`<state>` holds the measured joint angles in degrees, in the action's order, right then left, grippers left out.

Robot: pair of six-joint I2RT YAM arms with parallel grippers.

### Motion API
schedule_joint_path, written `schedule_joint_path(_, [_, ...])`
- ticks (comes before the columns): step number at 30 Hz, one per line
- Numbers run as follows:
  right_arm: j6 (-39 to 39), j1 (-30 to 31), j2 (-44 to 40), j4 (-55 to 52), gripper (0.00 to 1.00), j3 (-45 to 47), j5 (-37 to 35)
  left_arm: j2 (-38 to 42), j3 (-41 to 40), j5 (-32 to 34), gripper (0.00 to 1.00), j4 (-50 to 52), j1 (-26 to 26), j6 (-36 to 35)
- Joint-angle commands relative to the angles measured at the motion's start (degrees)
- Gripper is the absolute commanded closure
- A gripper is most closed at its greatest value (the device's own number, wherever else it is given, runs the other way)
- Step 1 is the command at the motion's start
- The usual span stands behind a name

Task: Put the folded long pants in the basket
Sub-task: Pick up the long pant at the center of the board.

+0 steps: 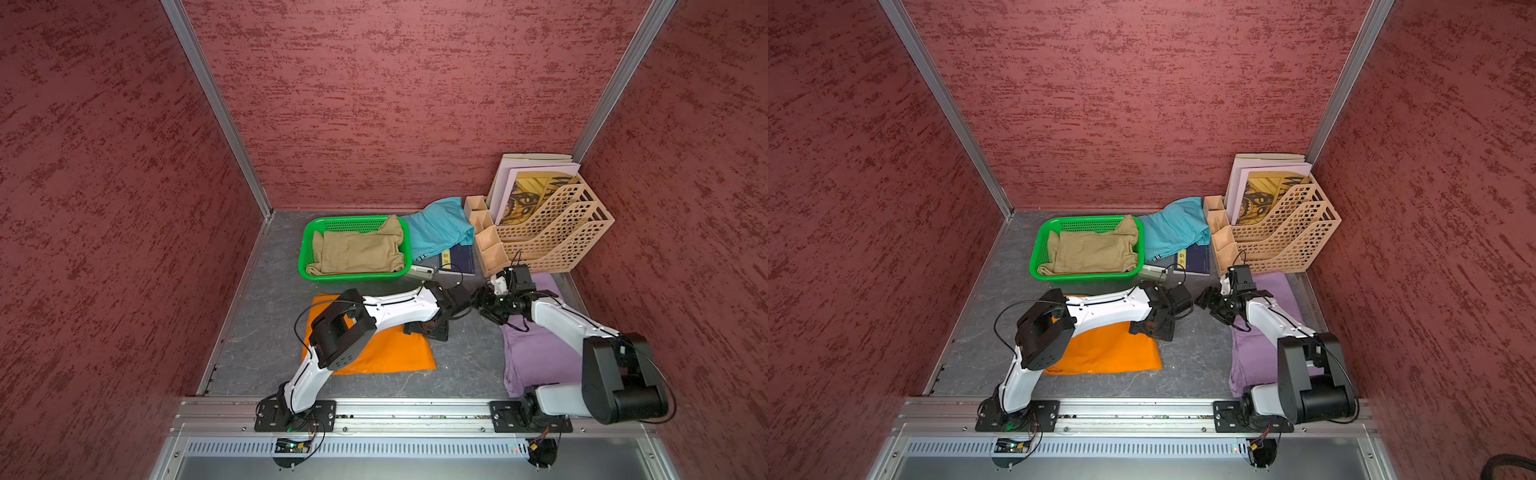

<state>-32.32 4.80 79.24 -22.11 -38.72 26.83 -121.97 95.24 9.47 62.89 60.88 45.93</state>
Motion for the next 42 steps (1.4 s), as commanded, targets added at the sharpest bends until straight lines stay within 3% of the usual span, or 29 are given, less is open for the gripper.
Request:
schedule_joint_path(1, [2.06,-1.13,0.4,0.96,0.29,0.66,1.44,-1.6,2.75,3.24,0.2,5.98,-0.23,1.42])
schedule_joint_path(7, [2.43,-1.91,1.0,1.67,0.29,1.18,2.53,-1.26,-1.81,3.33,0.25,4.41,-1.48,3.44])
schedule_joint_path(10, [2.36,-1.96,1.69,2.21,0.29,1.11,2.96,-1.44,-5.23,0.23,0.25,0.89,-2.77,3.2])
schedule_joint_path(18, [2.26,-2.0,1.99,2.25,0.29,0.75,3.47,-5.68,-6.7,-3.1,0.27,-0.17,-2.93,2.57])
schedule_joint_path(21, [2.26,-2.08,1.82,2.3,0.29,0.84,3.48,-4.51,-10.58,-3.93,0.38,-2.42,-4.03,2.9])
schedule_joint_path(28, [2.15,-2.11,1.1,1.82,0.29,0.59,4.14,-6.74,-14.34,-4.77,0.76,-4.42,-5.86,1.56])
schedule_joint_path(29, [2.17,-2.2,1.0,1.75,0.29,0.69,4.04,-6.94,-14.76,-4.59,0.84,-4.81,-5.99,1.17])
schedule_joint_path(30, [2.17,-2.21,0.83,1.72,0.29,0.67,3.88,-7.18,-15.35,-4.98,0.98,-5.45,-6.27,0.76])
schedule_joint_path(37, [2.26,-2.17,1.0,1.98,0.29,1.31,3.87,-3.16,-20.81,-9.43,1.0,-13.05,-7.75,-1.77])
schedule_joint_path(42, [2.17,-2.17,0.96,1.98,0.29,1.2,4.18,5.55,-25.2,-16.89,1.0,-22.06,-8.89,-3.66])
